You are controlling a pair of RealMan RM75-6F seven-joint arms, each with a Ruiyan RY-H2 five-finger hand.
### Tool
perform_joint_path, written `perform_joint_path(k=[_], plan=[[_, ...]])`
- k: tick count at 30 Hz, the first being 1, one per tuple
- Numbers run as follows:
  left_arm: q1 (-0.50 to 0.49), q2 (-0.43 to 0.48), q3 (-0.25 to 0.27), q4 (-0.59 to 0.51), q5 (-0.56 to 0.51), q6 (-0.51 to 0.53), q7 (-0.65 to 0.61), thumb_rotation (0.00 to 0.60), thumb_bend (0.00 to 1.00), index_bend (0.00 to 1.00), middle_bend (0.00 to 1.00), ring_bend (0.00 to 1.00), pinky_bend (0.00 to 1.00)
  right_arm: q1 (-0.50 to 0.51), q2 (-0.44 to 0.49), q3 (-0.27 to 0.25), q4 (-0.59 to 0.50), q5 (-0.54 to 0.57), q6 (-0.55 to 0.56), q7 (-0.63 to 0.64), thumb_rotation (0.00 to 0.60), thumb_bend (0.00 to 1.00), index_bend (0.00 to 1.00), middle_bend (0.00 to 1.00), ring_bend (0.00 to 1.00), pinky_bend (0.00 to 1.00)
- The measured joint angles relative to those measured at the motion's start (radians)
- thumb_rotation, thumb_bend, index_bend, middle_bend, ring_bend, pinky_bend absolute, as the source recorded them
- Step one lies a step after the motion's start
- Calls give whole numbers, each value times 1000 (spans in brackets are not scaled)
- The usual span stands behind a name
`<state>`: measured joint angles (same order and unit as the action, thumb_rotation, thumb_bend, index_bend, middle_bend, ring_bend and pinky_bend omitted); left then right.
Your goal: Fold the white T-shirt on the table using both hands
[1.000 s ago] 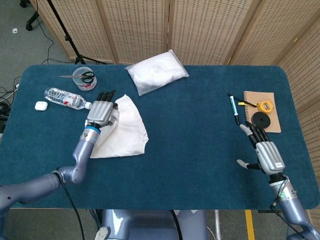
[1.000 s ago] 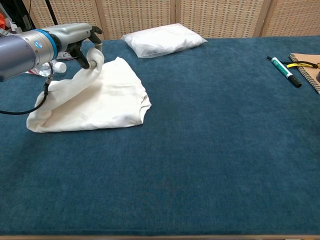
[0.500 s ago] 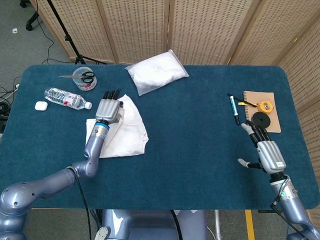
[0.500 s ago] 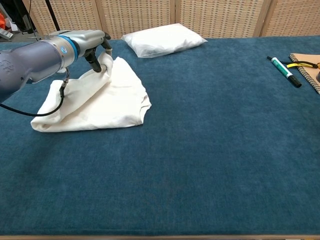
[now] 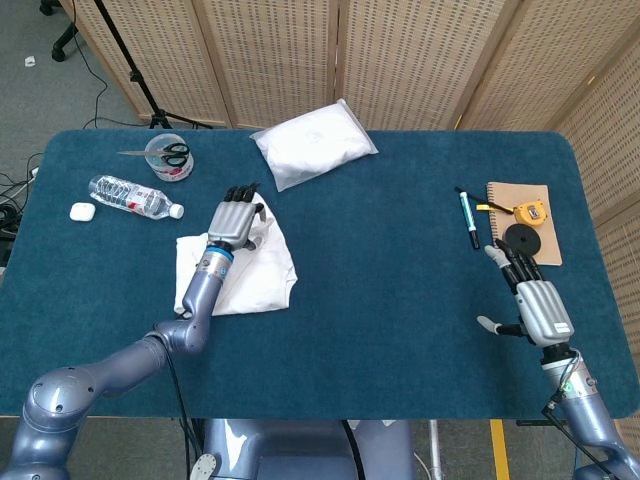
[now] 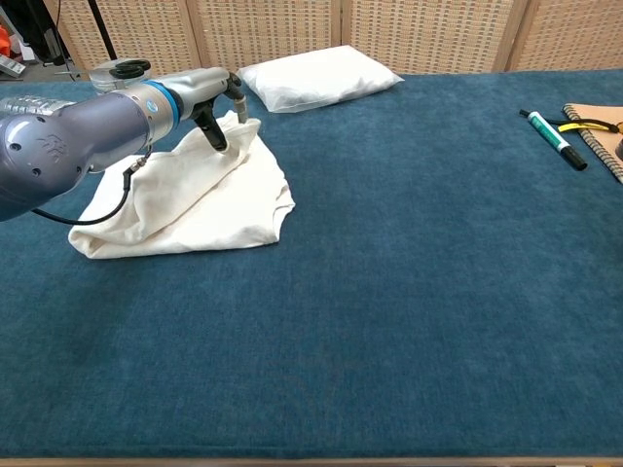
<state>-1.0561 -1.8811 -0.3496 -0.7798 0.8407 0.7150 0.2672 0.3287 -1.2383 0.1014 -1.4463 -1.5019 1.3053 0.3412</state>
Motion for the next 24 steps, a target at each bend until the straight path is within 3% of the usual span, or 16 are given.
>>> perform_joint_path(k=[7,11,13,15,18,24], plan=[[20,29,-9,-23,85,3,-133,600,0,0,0,0,0,0,0,-1,-4,-4,2,-5,600,0,0,0,0,0],[60,95,10,-98,182,35,-226,600,1,0,0,0,0,-2,2,-1,-7,-4,4,-5,600,0,0,0,0,0],[86,143,30,-143,236,51,-269,600,35,54,0,0,0,-2,2,-1,-8,-3,3,-5,600,0,0,0,0,0],[120,203,62,-188,314,81,-330,600,116,201,0,0,0,-2,1,-3,-10,-4,2,-7,600,0,0,0,0,0],[171,269,125,-223,441,137,-451,600,164,327,0,0,0,-1,-2,-5,-12,-7,1,-16,600,0,0,0,0,0],[268,352,291,-197,659,248,-673,600,177,394,0,0,0,1,-10,-8,-14,-3,-7,-39,600,0,0,0,0,0]])
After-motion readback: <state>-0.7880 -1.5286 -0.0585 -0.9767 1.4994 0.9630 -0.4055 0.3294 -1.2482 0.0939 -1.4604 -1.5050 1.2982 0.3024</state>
